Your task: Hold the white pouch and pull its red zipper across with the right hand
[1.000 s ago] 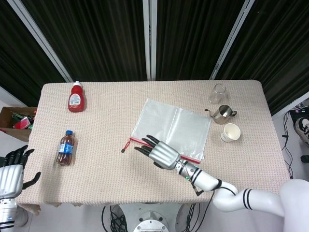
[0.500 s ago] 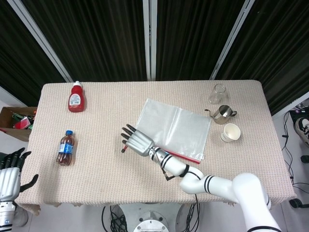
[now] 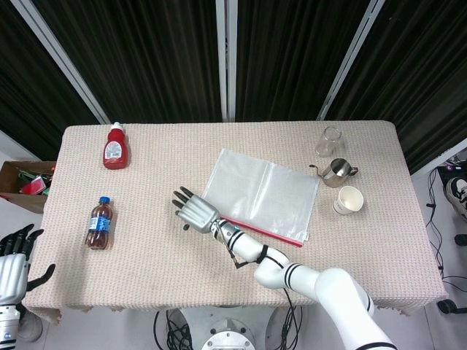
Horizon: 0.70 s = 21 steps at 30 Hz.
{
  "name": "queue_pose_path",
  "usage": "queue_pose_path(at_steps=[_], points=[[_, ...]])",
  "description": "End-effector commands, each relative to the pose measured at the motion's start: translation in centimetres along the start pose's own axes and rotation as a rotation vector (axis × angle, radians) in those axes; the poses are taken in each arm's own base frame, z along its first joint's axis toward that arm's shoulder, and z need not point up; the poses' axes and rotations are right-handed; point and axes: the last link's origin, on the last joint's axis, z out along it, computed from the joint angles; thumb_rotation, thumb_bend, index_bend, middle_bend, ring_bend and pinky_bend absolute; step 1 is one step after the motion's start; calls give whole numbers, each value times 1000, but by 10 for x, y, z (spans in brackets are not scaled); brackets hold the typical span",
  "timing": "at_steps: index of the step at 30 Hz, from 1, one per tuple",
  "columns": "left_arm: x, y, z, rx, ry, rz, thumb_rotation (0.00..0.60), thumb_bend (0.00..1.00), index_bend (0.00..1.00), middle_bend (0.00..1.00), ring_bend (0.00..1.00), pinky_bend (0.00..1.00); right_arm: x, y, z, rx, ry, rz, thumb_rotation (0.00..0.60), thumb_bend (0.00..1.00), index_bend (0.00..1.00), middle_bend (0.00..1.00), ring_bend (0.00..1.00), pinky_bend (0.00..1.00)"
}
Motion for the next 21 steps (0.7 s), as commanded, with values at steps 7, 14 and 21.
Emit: queue_pose_path(at_steps=[7, 14, 21], points=[[0, 0, 0, -3, 1, -1, 600, 213, 174, 97, 98, 121, 2, -2, 3, 5, 22, -8, 600, 329, 569, 172, 0, 0], [0, 3, 1, -16, -10, -7, 600, 213, 174, 97, 98, 121, 4, 0, -3, 15, 66, -21, 600, 371, 684, 205, 0, 0], [-8, 15, 14, -83, -66, -58, 600, 213, 174, 97, 98, 121, 10, 6, -34, 68, 179, -13, 600, 383, 837, 270, 0, 0]])
